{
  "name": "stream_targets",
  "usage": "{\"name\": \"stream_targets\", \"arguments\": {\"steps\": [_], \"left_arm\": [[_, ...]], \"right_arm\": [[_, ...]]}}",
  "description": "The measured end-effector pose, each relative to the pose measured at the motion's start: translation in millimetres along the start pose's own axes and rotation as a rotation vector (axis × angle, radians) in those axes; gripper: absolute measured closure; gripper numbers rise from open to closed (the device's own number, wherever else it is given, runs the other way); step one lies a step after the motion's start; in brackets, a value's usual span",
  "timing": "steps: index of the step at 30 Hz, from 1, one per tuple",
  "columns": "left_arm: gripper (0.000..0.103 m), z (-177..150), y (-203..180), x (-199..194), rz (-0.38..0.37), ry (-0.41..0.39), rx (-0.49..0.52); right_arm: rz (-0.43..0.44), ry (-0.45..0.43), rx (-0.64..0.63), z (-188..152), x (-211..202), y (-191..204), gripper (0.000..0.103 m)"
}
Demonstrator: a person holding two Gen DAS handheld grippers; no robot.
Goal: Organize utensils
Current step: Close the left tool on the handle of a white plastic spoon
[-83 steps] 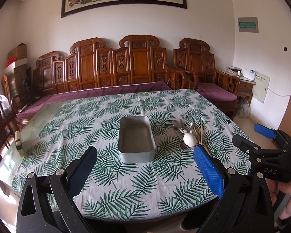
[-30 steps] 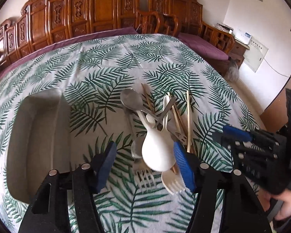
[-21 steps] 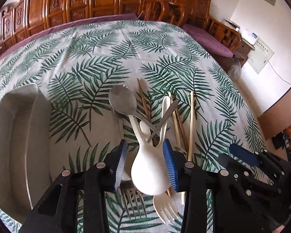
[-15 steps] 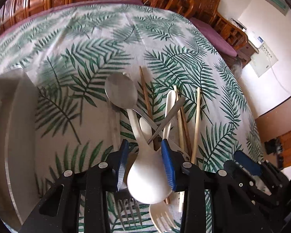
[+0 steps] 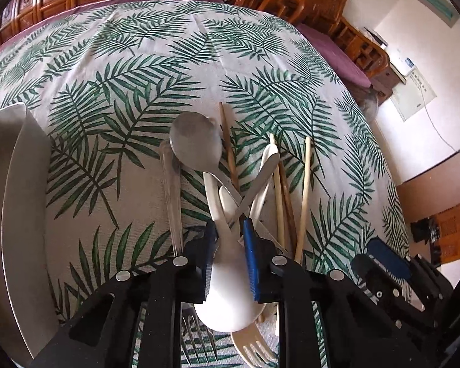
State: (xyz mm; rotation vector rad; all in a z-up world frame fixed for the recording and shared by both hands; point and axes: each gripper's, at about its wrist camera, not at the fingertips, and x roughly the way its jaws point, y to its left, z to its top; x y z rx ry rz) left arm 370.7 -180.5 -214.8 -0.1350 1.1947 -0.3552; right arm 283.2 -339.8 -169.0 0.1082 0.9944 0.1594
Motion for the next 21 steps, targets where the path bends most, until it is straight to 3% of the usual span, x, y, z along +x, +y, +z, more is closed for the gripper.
{"name": "stream_targets", "arguments": {"steps": [5,13,17,18,21], "left_arm": [[0.103,-4.9,-2.9,-11.5,0.021,-0.017,0.038],[0.103,-14.0,-15.7,-37.3,0.040,-0.057,0.126],[0.103,-15.8,-23.0,-30.7,0.039,-0.018,0.139],[0.102,-14.9,-24.2,-27.8,0.036,-0.012,0.134],[0.082,-12.9,-26.1,-15.0,0.051,0.003,0.118]], "right_arm": [[-0.002,-0.005,-0.010,0.6,-2.3,3.5,0.068],[-0.005,-0.007,-0.026,1.6,-3.9,9.0,0.068],[-0.011,-0.010,-0.019,2.2,-5.7,6.0,0.068],[-0.012,-0.014,-0.015,2.8,-6.8,4.4,0.068],[-0.011,-0.018,-0.005,3.5,-9.0,0.9,0.068]]}}
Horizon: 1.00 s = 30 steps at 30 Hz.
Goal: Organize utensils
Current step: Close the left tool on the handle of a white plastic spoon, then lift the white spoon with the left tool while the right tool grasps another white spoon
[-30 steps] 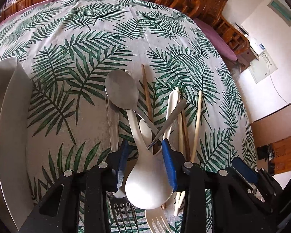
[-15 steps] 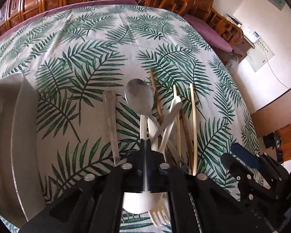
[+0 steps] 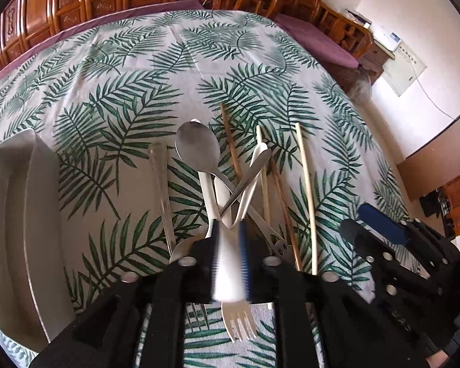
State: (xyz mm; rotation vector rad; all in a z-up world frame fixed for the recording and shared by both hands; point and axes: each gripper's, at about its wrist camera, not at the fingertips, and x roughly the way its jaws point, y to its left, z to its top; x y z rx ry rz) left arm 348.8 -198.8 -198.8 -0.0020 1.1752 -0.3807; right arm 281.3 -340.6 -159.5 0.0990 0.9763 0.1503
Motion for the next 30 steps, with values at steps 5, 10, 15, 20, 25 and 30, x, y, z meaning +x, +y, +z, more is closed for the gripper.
{"name": "stream_targets", "arguments": {"steps": [5,10,15,20,25,30], "left_arm": [[0.075,1.0,3.7,18.8,-0.008,0.031,-0.029],[0.091,1.0,6.9,16.9,-0.051,0.025,-0.036],[0.103,-3.4,3.6,10.6,-0.027,0.023,0.013],[0.103,-8.0,3.1,1.4,-0.042,0.002,0.015],[0.103,-0.8,-1.1,-6.9,-0.023,-0.018,0.016],[0.087,2.9,-12.8,4.5,-0.003,0.018,0.041]], "right_arm": [[0.001,0.013,0.019,-1.8,4.2,-7.6,0.068],[0.000,0.031,0.041,-4.3,9.9,-16.0,0.068],[0.001,0.027,0.030,-3.3,9.9,-11.8,0.068],[-0.004,0.031,0.024,-4.4,10.8,-10.5,0.068],[-0.005,0.026,0.030,-3.8,8.8,-11.6,0.068],[-0.003,0.034,0.029,-4.1,9.5,-12.5,0.068]]}}
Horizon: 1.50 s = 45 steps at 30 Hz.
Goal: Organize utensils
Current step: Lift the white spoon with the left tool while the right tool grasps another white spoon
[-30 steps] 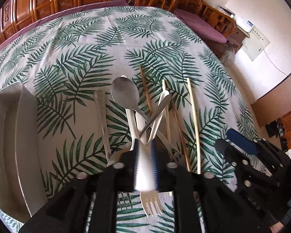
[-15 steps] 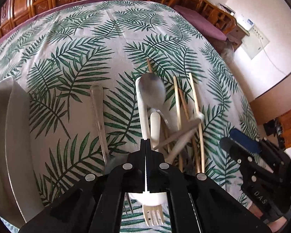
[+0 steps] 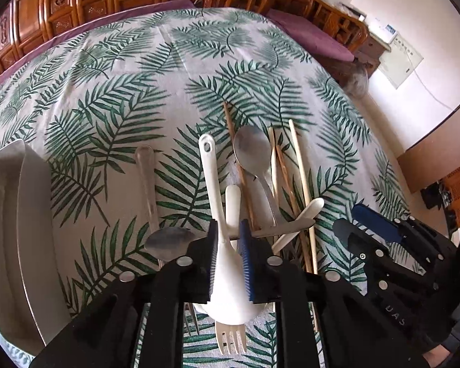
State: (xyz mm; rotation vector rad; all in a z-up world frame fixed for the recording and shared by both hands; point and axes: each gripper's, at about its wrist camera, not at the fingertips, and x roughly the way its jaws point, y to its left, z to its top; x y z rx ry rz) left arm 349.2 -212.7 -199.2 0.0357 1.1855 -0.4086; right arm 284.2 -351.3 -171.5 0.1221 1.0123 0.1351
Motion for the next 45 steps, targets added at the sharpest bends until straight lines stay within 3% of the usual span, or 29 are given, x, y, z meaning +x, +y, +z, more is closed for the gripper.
{"name": "stream_targets", "arguments": {"steps": [4,12,18,21,27,37,45], "left_arm": [[0.085,-3.1,-6.4,16.1,0.058,0.054,0.025],[0.085,-4.5,-14.0,26.5,0.120,0.090,0.087],[0.087,-11.0,-17.0,13.9,0.130,0.040,0.099],[0.095,-14.6,-19.0,-1.4,0.119,0.003,0.105],[0.098,-20.0,-12.3,-12.4,0.120,-0.021,0.107],[0.100,-32.9,2.8,-46.6,0.094,-0.115,0.080],[0.100,-51.0,23.3,-77.1,0.071,-0.180,0.057]], "right_arm": [[-0.001,0.001,0.005,0.3,-0.1,-1.9,0.068],[0.003,0.000,0.008,0.5,-1.3,-2.2,0.068],[0.001,-0.005,0.011,2.0,-2.6,-2.9,0.068],[-0.001,-0.003,0.010,0.8,-1.9,-2.8,0.068],[-0.006,0.004,0.003,-0.5,1.0,-0.9,0.068],[0.024,-0.004,0.005,-0.9,1.1,2.3,0.068],[0.090,0.004,-0.033,-2.7,4.9,34.4,0.068]]}}
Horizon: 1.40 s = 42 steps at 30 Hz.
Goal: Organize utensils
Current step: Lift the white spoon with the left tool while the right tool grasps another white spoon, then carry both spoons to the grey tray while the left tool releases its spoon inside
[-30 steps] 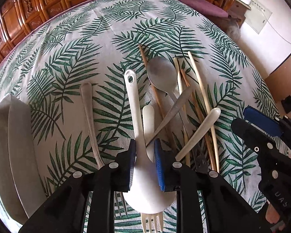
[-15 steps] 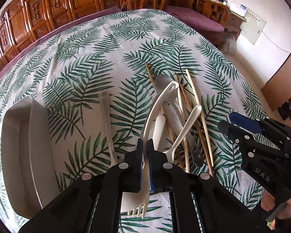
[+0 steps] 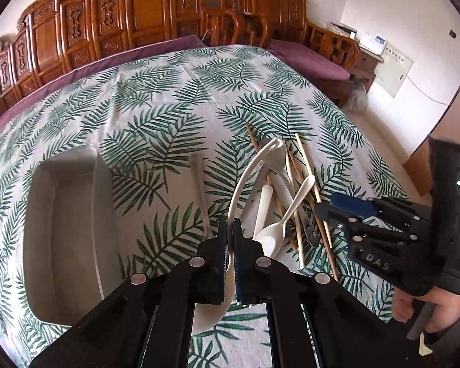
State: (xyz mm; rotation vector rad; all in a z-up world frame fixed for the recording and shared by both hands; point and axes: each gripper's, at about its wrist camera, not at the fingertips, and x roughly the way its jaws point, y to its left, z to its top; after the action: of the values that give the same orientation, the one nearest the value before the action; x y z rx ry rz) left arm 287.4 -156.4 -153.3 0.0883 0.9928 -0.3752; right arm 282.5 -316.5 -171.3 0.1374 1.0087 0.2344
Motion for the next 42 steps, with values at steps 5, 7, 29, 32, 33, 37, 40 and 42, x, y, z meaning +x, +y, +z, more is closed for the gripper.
{"name": "stream_targets", "arguments": {"steps": [5,7,29,32,33,37,40,42], "left_arm": [[0.100,-7.1,15.2,-17.9,0.006,-0.030,-0.013],[0.100,-10.2,21.6,-24.9,0.010,-0.041,-0.015],[0.100,-30.9,56.8,-65.3,-0.014,-0.101,-0.061],[0.100,-34.2,61.9,-69.0,-0.015,-0.103,-0.069],[0.100,-35.4,63.6,-70.4,-0.014,-0.105,-0.071],[0.100,-38.9,72.7,-74.9,-0.008,-0.109,-0.082],[0.100,-39.8,82.6,-77.4,-0.004,-0.111,-0.098],[0.100,-40.9,89.9,-79.9,-0.002,-0.115,-0.112]], "right_arm": [[0.015,0.020,-0.027,-2.5,11.2,21.1,0.068],[0.023,0.024,-0.029,-2.9,12.7,27.2,0.068],[0.010,0.101,0.147,3.3,39.9,53.4,0.066],[0.018,0.106,0.168,2.8,41.5,52.3,0.067],[0.020,0.107,0.173,2.4,41.3,52.2,0.067],[0.030,0.108,0.209,2.3,38.4,49.7,0.078],[0.028,0.104,0.214,2.7,34.4,50.3,0.088],[0.027,0.104,0.206,2.4,31.1,51.9,0.099]]}}
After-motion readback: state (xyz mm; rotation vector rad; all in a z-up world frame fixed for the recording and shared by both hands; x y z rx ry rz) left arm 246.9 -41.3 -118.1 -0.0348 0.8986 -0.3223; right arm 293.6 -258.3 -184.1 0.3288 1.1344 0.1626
